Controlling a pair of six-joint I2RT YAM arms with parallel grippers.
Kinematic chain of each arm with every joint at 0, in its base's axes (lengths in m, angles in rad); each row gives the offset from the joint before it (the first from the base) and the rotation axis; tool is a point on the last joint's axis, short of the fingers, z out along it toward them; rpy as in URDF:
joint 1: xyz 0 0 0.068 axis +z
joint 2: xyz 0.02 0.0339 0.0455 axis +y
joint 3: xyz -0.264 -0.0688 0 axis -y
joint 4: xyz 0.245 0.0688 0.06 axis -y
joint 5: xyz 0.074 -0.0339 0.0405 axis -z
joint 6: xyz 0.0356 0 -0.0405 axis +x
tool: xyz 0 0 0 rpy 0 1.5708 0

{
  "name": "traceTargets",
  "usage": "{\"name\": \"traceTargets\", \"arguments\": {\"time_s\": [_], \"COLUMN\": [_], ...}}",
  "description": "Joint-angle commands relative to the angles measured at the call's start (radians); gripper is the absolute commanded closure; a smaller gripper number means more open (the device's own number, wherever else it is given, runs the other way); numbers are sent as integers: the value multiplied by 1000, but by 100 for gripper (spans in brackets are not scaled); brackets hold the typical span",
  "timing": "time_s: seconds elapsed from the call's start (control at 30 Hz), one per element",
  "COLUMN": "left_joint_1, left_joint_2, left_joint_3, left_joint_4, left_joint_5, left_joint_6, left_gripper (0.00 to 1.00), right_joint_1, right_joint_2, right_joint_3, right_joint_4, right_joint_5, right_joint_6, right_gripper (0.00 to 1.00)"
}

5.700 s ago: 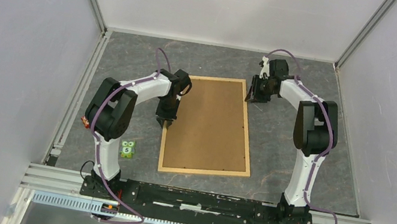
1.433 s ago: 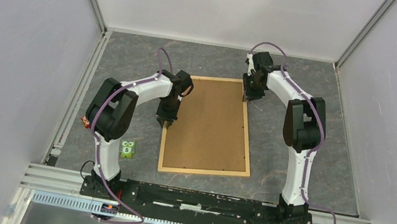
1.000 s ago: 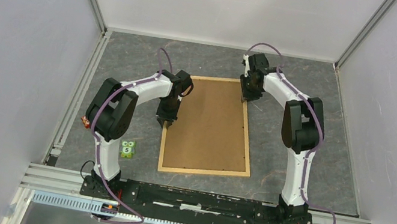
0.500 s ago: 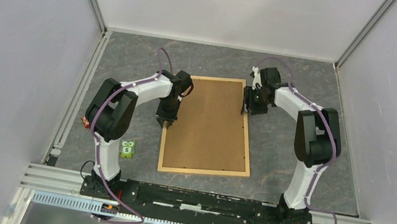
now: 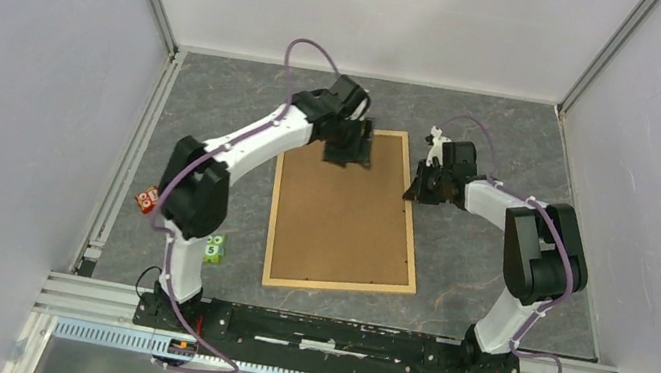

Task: Put the photo into the frame

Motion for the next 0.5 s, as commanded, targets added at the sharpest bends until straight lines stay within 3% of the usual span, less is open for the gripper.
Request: {"name": "traceTargets", "arguments": {"time_s": [0.0,0.1,0.27,0.4,0.47], "left_joint_1": [-66,-79,-109,-138,-143], "left_joint_2": [247,394,517,532,543], "left_joint_3": [268,432,561,568,586], "left_joint_4": [97,50,5,5,4], "left_joint_5": [35,-59,-206,-323,-364], "left_joint_6": [-191,-268,-323,-339,-339], "left_gripper": [37,34,35,53,55], "right_joint_1": [7,7,6,6,6], "right_joint_2": [12,5,11,10,6], "right_joint_3": [-63,-89,-107,-117,-120], "right_joint_4": [34,59,76,85,86], "right_joint_5": [14,11,5,-7,-1], "right_joint_6": [-11,1,11,16,16], "right_gripper": [95,97,100,100,100]}}
